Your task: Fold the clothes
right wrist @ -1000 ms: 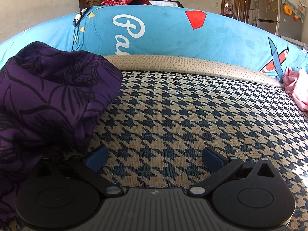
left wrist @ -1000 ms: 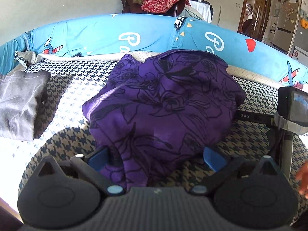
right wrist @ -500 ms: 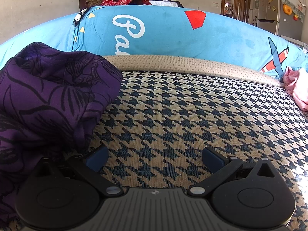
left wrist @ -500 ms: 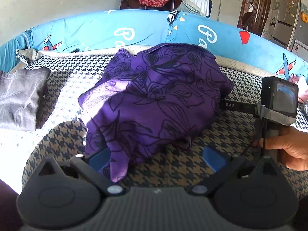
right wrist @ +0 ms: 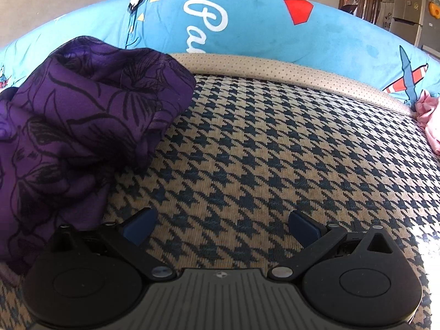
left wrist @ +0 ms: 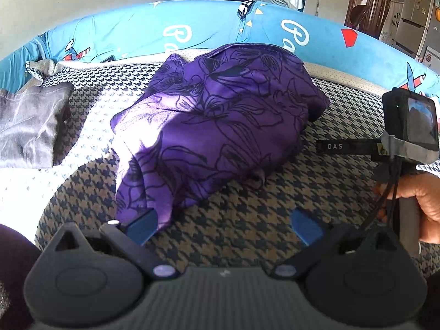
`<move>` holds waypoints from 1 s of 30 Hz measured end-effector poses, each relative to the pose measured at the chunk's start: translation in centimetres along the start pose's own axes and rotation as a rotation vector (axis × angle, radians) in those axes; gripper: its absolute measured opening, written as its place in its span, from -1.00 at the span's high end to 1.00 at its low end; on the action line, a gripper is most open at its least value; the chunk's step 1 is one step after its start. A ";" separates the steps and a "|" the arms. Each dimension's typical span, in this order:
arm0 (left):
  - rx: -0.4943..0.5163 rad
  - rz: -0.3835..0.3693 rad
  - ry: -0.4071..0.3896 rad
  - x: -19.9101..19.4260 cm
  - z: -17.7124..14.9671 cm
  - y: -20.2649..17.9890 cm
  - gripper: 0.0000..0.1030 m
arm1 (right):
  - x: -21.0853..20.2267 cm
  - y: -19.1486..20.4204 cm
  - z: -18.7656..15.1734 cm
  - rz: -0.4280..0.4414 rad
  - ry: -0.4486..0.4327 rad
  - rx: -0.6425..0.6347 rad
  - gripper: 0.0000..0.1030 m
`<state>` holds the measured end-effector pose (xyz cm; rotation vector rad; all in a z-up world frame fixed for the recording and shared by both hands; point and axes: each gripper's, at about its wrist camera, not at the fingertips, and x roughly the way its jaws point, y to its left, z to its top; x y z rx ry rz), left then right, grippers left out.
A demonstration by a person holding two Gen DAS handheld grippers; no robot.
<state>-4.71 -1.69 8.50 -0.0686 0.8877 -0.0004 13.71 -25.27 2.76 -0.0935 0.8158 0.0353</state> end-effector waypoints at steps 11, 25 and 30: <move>0.025 0.055 -0.001 -0.5 -0.2 -1.5 -1.00 | -3.9 0.1 -1.5 0.101 0.075 0.056 -1.00; 0.071 0.131 0.027 -0.4 -0.8 -3.0 -1.00 | -8.5 2.2 -3.4 0.108 0.006 -0.067 -1.00; 0.090 0.157 0.041 0.0 -1.0 -3.5 -1.00 | -9.0 2.3 -3.7 0.111 0.001 -0.064 -1.00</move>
